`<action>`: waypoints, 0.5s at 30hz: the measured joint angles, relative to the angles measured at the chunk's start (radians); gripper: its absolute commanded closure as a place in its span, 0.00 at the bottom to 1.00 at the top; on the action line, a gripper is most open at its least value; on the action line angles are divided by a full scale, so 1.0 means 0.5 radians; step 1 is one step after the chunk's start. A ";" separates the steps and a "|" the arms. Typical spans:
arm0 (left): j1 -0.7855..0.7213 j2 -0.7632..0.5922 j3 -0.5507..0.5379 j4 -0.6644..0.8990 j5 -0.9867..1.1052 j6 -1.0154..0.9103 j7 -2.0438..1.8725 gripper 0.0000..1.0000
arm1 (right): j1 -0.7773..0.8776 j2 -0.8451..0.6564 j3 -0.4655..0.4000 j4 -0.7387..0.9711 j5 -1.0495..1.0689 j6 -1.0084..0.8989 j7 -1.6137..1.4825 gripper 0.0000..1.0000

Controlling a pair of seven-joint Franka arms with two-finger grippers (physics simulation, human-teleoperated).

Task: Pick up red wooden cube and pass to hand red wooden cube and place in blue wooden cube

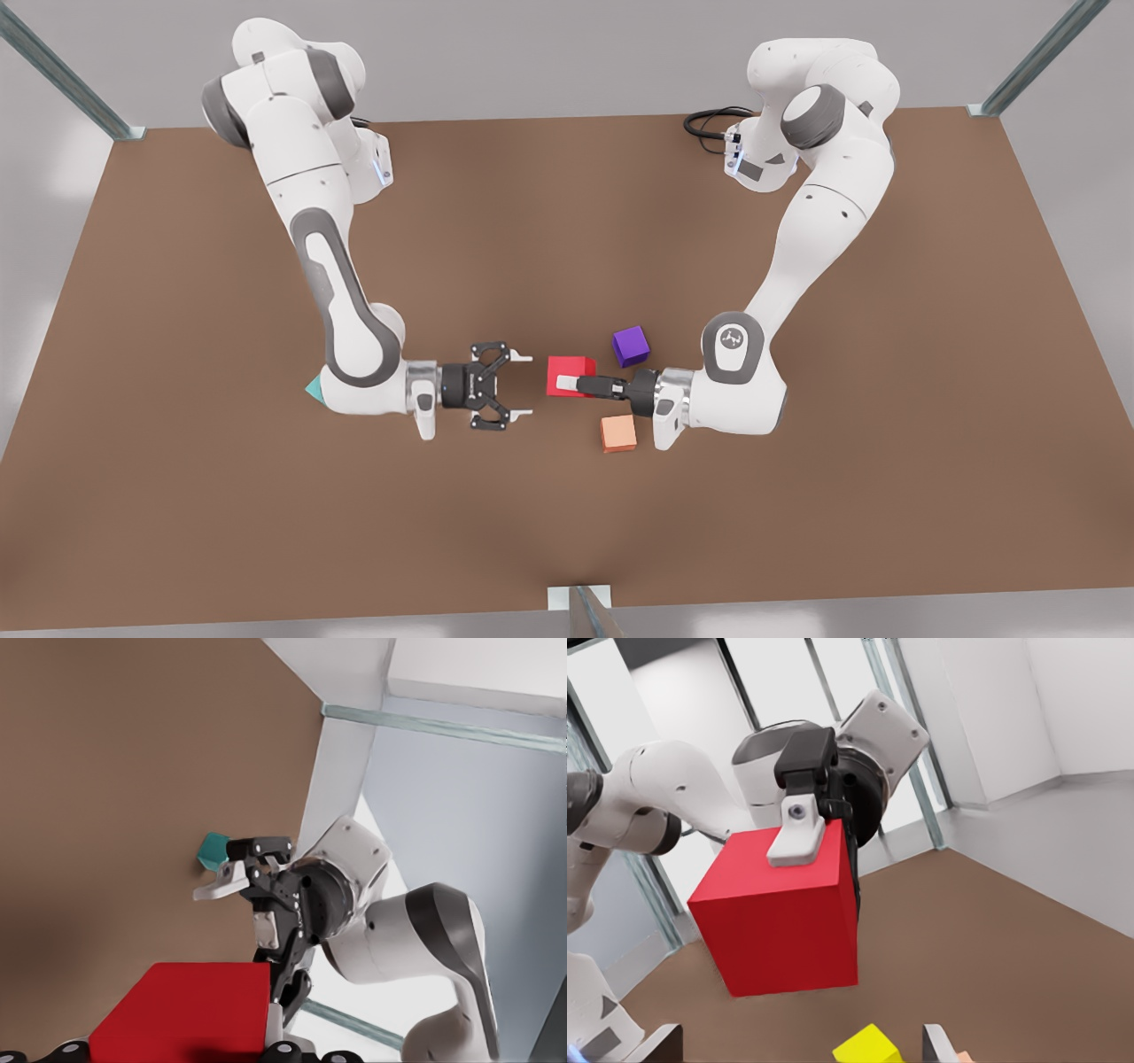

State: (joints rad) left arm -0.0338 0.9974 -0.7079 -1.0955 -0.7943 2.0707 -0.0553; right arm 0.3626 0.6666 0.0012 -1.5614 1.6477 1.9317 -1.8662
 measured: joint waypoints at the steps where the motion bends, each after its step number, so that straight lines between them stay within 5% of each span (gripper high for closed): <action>1: 0.000 0.000 0.000 0.000 -0.004 0.000 0.011 0.29 | 0.000 -0.002 0.013 -0.017 0.016 0.007 -0.078 0.00; 15: -0.009 0.026 0.000 0.000 -0.019 0.013 0.118 0.29 | -0.019 -0.005 0.106 -0.075 0.123 0.022 -0.804 0.00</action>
State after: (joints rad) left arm -0.0383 1.0103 -0.7079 -1.0956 -0.8039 2.0772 0.0040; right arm 0.3531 0.6641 0.0543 -1.5988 1.7090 1.9426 -2.2680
